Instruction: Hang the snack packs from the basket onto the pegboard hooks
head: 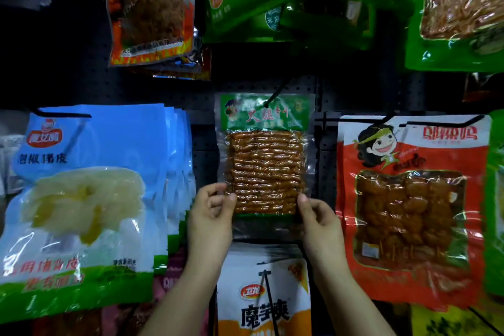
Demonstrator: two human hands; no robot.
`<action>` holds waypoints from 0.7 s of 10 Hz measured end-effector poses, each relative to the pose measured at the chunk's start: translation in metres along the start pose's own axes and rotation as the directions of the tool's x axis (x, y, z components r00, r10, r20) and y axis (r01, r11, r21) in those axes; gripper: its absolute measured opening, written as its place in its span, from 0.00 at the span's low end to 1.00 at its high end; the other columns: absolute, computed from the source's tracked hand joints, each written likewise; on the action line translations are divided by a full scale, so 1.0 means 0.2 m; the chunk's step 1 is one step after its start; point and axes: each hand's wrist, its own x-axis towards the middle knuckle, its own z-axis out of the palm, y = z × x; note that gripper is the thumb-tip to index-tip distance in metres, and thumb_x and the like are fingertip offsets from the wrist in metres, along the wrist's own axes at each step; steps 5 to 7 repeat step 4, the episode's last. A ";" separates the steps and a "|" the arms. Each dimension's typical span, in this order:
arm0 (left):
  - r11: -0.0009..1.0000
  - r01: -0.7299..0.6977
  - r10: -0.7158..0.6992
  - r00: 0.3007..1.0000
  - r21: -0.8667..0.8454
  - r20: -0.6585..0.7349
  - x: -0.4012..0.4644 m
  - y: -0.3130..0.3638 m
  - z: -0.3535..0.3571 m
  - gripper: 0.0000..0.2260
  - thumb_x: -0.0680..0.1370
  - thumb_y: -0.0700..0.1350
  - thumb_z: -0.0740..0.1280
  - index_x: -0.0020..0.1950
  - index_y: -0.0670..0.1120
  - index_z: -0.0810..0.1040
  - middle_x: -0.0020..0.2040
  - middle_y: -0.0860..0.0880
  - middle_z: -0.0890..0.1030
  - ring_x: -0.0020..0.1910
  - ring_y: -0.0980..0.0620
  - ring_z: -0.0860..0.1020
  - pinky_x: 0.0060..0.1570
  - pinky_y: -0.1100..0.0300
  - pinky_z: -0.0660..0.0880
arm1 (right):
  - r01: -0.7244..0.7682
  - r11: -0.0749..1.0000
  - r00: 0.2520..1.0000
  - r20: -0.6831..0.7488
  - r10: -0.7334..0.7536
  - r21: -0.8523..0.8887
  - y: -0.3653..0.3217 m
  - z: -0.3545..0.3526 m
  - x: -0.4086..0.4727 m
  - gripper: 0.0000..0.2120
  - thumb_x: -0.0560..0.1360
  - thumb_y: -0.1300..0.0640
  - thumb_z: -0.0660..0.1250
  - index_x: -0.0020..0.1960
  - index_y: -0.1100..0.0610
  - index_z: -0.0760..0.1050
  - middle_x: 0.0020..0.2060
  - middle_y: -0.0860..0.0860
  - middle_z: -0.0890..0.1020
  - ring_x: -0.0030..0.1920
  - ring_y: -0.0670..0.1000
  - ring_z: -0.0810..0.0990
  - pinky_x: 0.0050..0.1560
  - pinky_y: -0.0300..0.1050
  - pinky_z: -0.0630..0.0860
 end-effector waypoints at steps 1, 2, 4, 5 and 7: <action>1.000 0.029 -0.029 0.999 0.004 -0.019 0.01 -0.03 0.01 0.07 0.77 0.43 0.66 0.53 0.51 0.73 0.46 0.49 0.80 0.45 0.55 0.78 0.36 0.70 0.71 | 0.021 0.997 1.000 0.007 -0.021 -0.074 0.05 0.00 0.01 0.12 0.77 0.49 0.64 0.39 0.56 0.75 0.30 0.52 0.77 0.31 0.49 0.74 0.33 0.45 0.70; 0.998 0.059 -0.058 0.998 0.025 -0.033 0.02 -0.07 0.00 0.05 0.77 0.41 0.66 0.50 0.50 0.73 0.47 0.49 0.79 0.46 0.55 0.78 0.42 0.65 0.70 | 0.001 0.993 0.999 0.053 0.005 -0.121 0.10 0.01 0.01 0.13 0.78 0.52 0.64 0.40 0.60 0.75 0.30 0.52 0.79 0.31 0.48 0.75 0.35 0.45 0.70; 0.971 0.240 -0.240 0.969 -0.009 -0.066 -0.12 -0.20 -0.07 0.05 0.78 0.39 0.64 0.53 0.45 0.72 0.48 0.44 0.78 0.44 0.49 0.76 0.43 0.60 0.73 | -0.099 0.979 0.985 0.118 0.122 -0.179 0.20 -0.08 -0.10 0.14 0.76 0.52 0.66 0.42 0.63 0.76 0.34 0.60 0.82 0.32 0.52 0.77 0.35 0.44 0.71; 0.971 0.240 -0.240 0.969 -0.009 -0.066 -0.12 -0.20 -0.07 0.05 0.78 0.39 0.64 0.53 0.45 0.72 0.48 0.44 0.78 0.44 0.49 0.76 0.43 0.60 0.73 | -0.099 0.979 0.985 0.118 0.122 -0.179 0.20 -0.08 -0.10 0.14 0.76 0.52 0.66 0.42 0.63 0.76 0.34 0.60 0.82 0.32 0.52 0.77 0.35 0.44 0.71; 0.971 0.240 -0.240 0.969 -0.009 -0.066 -0.12 -0.20 -0.07 0.05 0.78 0.39 0.64 0.53 0.45 0.72 0.48 0.44 0.78 0.44 0.49 0.76 0.43 0.60 0.73 | -0.099 0.979 0.985 0.118 0.122 -0.179 0.20 -0.08 -0.10 0.14 0.76 0.52 0.66 0.42 0.63 0.76 0.34 0.60 0.82 0.32 0.52 0.77 0.35 0.44 0.71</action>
